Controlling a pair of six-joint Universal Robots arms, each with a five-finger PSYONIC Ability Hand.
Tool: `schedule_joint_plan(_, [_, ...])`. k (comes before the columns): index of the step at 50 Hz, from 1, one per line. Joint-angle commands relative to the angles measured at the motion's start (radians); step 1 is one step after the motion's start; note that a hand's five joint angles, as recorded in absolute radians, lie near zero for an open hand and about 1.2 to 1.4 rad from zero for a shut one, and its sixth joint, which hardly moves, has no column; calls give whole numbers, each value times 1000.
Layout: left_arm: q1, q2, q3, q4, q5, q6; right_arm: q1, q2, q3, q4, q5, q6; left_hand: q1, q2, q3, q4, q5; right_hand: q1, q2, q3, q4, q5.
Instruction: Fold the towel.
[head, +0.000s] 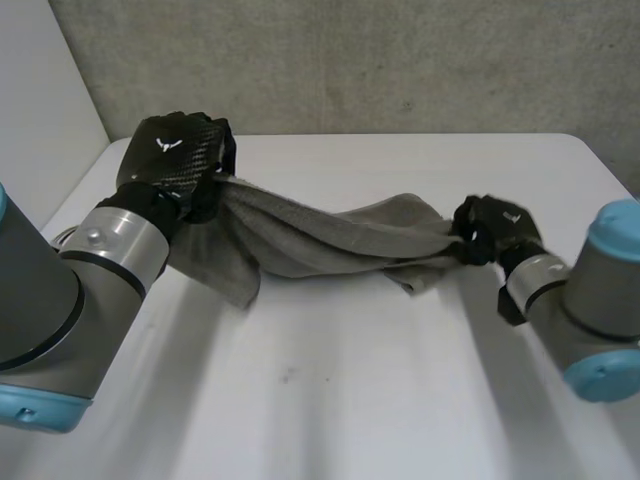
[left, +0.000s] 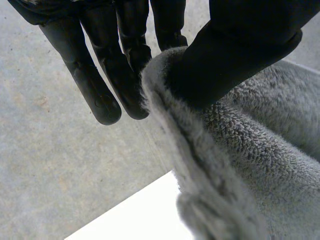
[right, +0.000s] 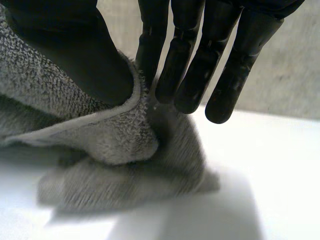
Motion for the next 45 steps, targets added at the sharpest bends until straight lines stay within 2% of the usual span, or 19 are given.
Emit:
schedule_joint_plan(1, [22, 48, 26, -67, 1, 5, -91, -261, -98, 149, -89, -145, 191, 178, 180, 178, 183, 419, 225, 214, 207, 260])
schedule_joint_plan(5, [32, 93, 48, -100, 5, 5, -104, -358, -202, 298, -159, -270, 191, 178, 180, 178, 183, 419, 225, 214, 207, 260])
schedule_joint_plan(7, [38, 113, 77, -144, 8, 8, -100, -408, -331, 501, -214, -389, 191, 178, 180, 178, 183, 419, 225, 214, 207, 260])
schedule_joint_plan(10, [41, 114, 94, -179, 10, 9, -104, -412, -393, 614, -235, -448, 191, 178, 180, 178, 183, 419, 225, 214, 207, 260])
schedule_joint_plan(12, [53, 117, 124, -259, 10, 11, -108, -375, -476, 796, -243, -581, 191, 178, 180, 178, 183, 419, 225, 214, 207, 260])
schedule_joint_plan(13, [53, 117, 125, -259, 10, 11, -108, -375, -476, 797, -243, -581, 191, 178, 180, 178, 183, 419, 225, 214, 207, 260])
schedule_joint_plan(15, [79, 94, 143, -339, 13, 12, -99, -291, -511, 939, -229, -737, 191, 178, 180, 178, 183, 419, 225, 214, 207, 260])
schedule_joint_plan(18, [93, 59, 146, -377, 13, 17, -84, -196, -499, 1039, -210, -874, 191, 178, 180, 178, 183, 419, 225, 214, 207, 260])
schedule_joint_plan(23, [105, -154, 174, -500, 11, 124, -45, -73, -459, 1098, -139, -1000, 191, 178, 180, 178, 183, 419, 225, 214, 207, 260])
schedule_joint_plan(27, [105, -243, 195, -512, 10, 181, -24, 1, -458, 1085, -79, -1055, 191, 178, 180, 178, 183, 419, 225, 214, 207, 260])
schedule_joint_plan(32, [107, -357, 298, -485, 10, 221, 2, 101, -541, 989, -21, -1078, 191, 178, 180, 178, 183, 419, 225, 214, 207, 260])
schedule_joint_plan(35, [108, -404, 396, -391, 10, 226, 30, 137, -630, 877, 2, -1060, 191, 178, 180, 178, 183, 419, 225, 214, 207, 260])
schedule_joint_plan(37, [108, -415, 474, -205, 14, 226, 48, 141, -735, 703, 42, -1002, 191, 178, 180, 178, 183, 419, 225, 214, 207, 260])
schedule_joint_plan(38, [108, -415, 474, -204, 15, 226, 48, 141, -735, 702, 42, -1002, 191, 178, 180, 178, 183, 419, 225, 214, 207, 260])
schedule_joint_plan(40, [120, -404, 497, 78, 40, 226, 62, 86, -781, 407, 99, -887, 191, 178, 180, 178, 183, 419, 225, 214, 207, 260])
schedule_joint_plan(41, [121, -404, 497, 80, 41, 226, 62, 85, -781, 406, 99, -887, 191, 178, 180, 178, 183, 419, 225, 214, 207, 260])
schedule_joint_plan(42, [128, -392, 488, 276, 63, 224, 59, 28, -751, 228, 120, -824, 191, 178, 180, 178, 183, 419, 225, 214, 207, 260])
schedule_joint_plan(43, [128, -392, 488, 278, 64, 224, 59, 27, -751, 226, 120, -824, 191, 178, 180, 178, 183, 419, 225, 214, 207, 260])
schedule_joint_plan(45, [136, -339, 452, 594, 79, 221, 50, -121, -607, -119, 131, -737, 191, 178, 180, 178, 183, 419, 225, 214, 207, 260])
